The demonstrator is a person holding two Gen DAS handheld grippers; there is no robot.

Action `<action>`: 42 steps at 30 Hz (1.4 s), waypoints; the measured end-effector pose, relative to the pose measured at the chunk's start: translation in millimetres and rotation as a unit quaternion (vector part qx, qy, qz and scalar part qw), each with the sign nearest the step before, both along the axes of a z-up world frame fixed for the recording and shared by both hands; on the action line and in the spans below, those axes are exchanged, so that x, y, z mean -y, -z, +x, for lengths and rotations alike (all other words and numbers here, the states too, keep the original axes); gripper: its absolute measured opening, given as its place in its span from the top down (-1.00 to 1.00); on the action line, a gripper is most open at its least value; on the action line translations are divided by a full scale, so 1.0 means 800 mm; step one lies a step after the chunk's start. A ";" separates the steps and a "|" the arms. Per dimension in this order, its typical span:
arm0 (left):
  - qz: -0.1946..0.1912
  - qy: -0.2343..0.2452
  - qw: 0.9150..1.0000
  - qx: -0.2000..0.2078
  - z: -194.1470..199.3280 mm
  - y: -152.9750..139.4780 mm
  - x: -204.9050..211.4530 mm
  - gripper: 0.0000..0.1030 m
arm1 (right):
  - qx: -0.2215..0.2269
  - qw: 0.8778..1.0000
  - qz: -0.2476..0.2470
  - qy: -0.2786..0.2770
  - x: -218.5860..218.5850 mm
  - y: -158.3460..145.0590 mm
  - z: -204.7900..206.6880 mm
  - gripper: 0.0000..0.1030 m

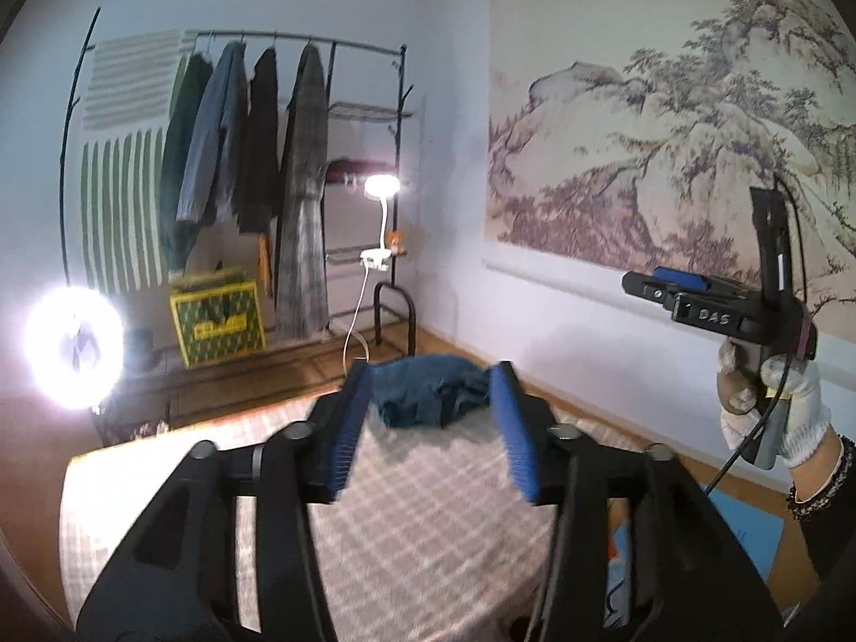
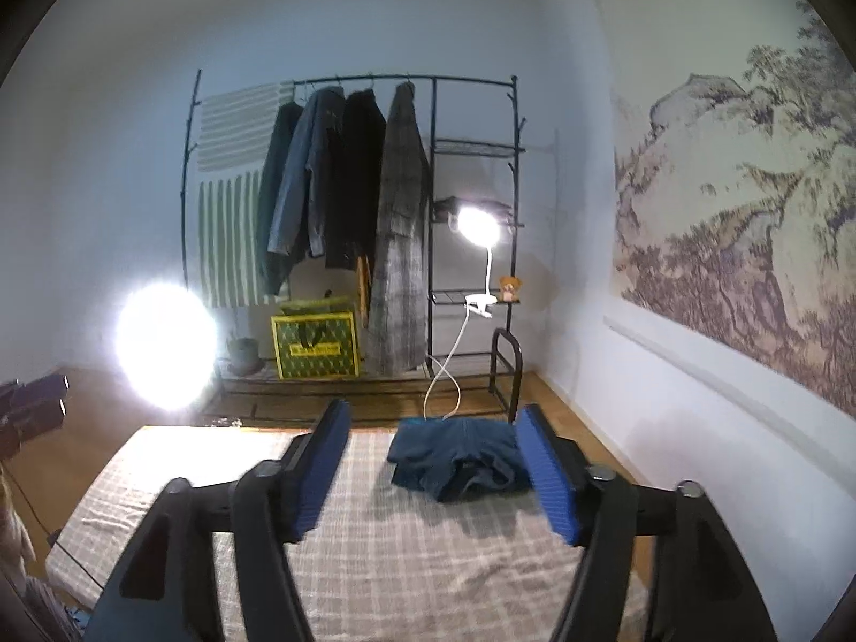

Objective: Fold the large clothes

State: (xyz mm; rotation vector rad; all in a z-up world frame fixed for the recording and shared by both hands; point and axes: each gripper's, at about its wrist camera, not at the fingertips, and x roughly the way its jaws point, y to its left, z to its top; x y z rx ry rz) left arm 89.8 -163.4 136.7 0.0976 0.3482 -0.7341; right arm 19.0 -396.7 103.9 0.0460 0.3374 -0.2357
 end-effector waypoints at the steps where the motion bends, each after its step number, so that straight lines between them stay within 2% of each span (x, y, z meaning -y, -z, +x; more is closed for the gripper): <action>1: 0.002 -0.004 1.000 -0.002 0.003 0.009 -0.004 -0.12 | -0.001 1.000 -0.001 0.000 -0.007 0.009 0.001 -0.57; 2: 0.006 -0.008 1.000 -0.004 0.005 0.018 -0.007 -0.15 | -0.002 1.000 -0.007 0.007 -0.014 0.018 0.003 -0.61; 4: 0.012 -0.016 1.000 -0.010 0.011 0.036 -0.013 -0.41 | -0.003 1.000 -0.021 0.018 -0.025 0.033 0.007 -0.70; 9: 0.010 -0.031 0.999 -0.033 0.033 0.073 -0.027 -0.68 | -0.015 0.999 -0.029 0.026 -0.046 0.067 0.026 -0.97; 14: 0.016 -0.045 0.998 -0.030 0.056 0.102 -0.030 -0.98 | -0.017 0.999 -0.034 0.034 -0.057 0.096 0.053 -0.99; 20: 0.051 -0.073 0.996 -0.008 0.077 0.138 -0.021 -1.00 | -0.030 0.999 -0.023 0.031 -0.061 0.132 0.092 -0.99; 24: 0.057 -0.078 0.995 -0.026 0.093 0.162 -0.016 -1.00 | -0.042 0.998 -0.024 0.032 -0.064 0.157 0.112 -0.99; 27: 0.075 -0.084 0.993 -0.037 0.103 0.177 -0.010 -1.00 | -0.050 0.998 -0.024 0.033 -0.063 0.175 0.124 -0.99; 34: 0.091 -0.104 0.988 -0.063 0.115 0.201 -0.002 -1.00 | -0.067 0.997 -0.006 0.034 -0.055 0.218 0.142 -0.99; 42: 0.105 -0.133 0.983 -0.073 0.124 0.215 -0.008 -1.00 | -0.093 0.995 0.012 0.036 -0.047 0.244 0.154 -0.99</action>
